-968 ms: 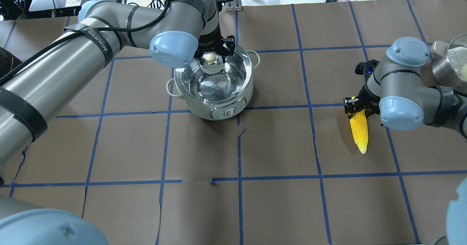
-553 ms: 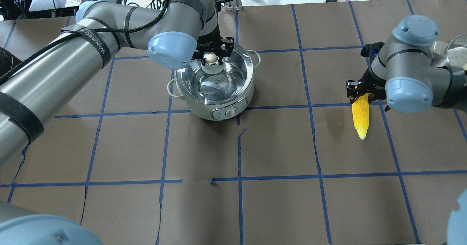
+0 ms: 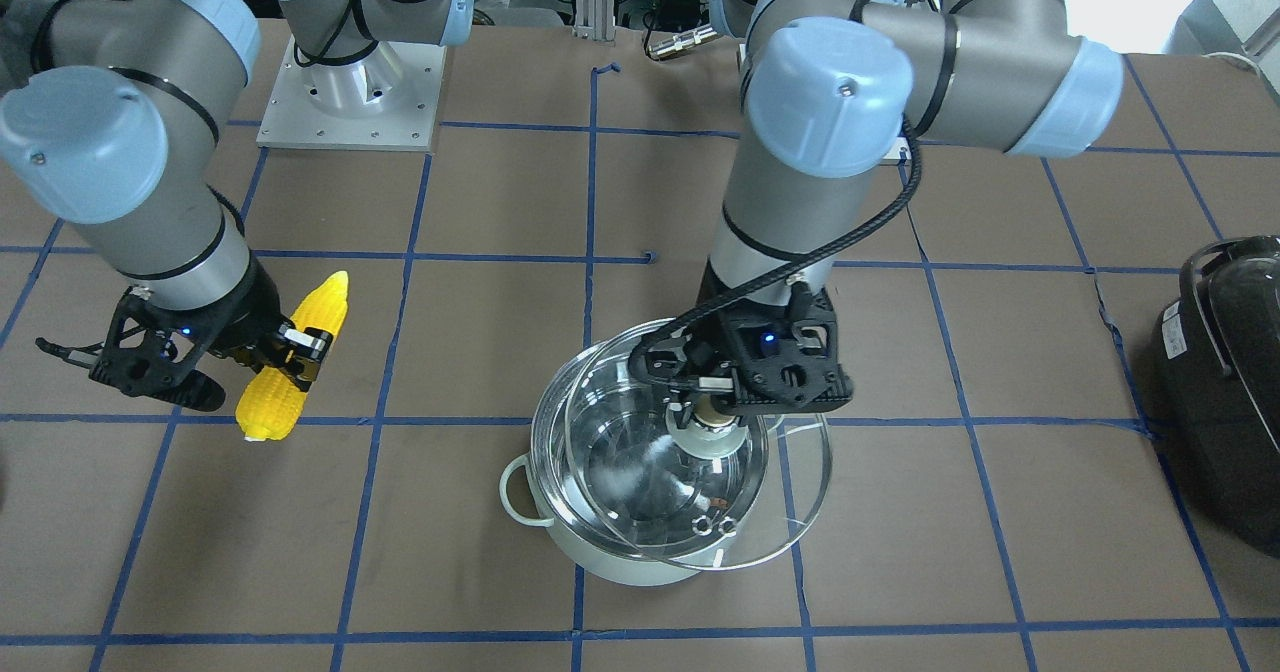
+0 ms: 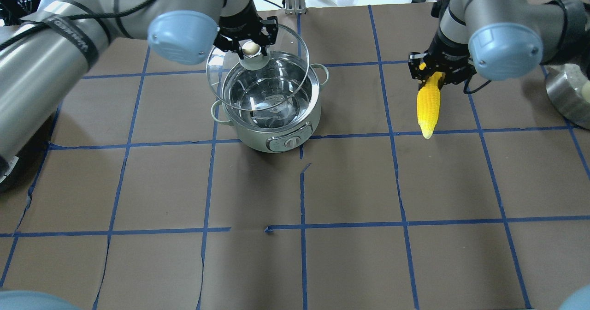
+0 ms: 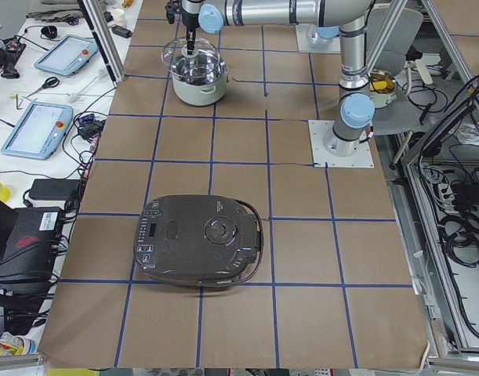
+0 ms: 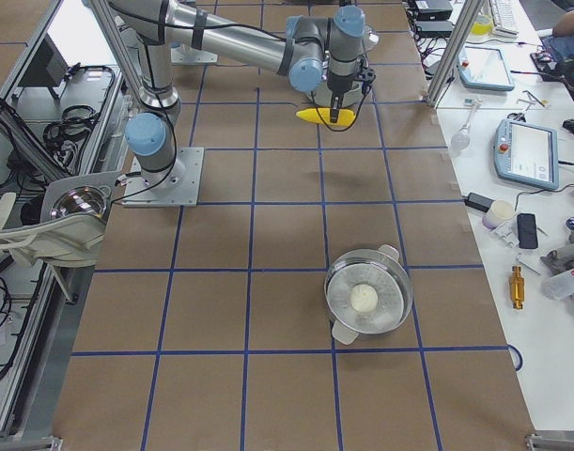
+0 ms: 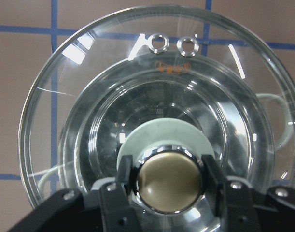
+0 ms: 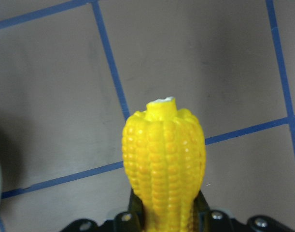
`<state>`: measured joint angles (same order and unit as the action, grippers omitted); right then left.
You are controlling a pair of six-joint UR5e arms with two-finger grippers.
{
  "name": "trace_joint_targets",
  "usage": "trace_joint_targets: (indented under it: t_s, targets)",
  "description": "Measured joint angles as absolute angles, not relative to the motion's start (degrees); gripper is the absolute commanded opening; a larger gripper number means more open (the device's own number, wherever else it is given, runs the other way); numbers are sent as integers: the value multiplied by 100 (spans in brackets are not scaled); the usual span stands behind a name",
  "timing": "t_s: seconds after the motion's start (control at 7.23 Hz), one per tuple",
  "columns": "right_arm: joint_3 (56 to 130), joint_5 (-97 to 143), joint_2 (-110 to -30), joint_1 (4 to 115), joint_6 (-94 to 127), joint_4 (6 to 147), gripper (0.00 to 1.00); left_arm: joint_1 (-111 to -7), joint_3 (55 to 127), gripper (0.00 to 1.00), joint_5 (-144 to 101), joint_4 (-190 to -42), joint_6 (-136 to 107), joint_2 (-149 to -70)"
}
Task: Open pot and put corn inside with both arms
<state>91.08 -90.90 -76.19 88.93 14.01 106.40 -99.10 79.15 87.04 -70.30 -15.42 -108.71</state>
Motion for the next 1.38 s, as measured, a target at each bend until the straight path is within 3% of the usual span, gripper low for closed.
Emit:
trace_joint_targets:
  t_s: [0.55, 0.97, 1.24, 1.38]
  targets:
    - [7713, -9157, -6721, 10412, 2578, 10404, 0, -8387, 7699, 8, 8589, -8081, -190, -10133]
    - [6578, -9159, -5794, 11159, 2631, 10399, 0, -7448, 7908, 3, 8622, -8137, 1125, -10401]
    - [6363, -9146, -5530, 11338, 2449, 10450, 0, -7130, 8457, 1, 8645, -7466, 1892, -10715]
    - [6350, -9127, -5449, 11358, 2392, 10468, 11, -7078, 8762, 1, 8657, -7092, 2198, -10865]
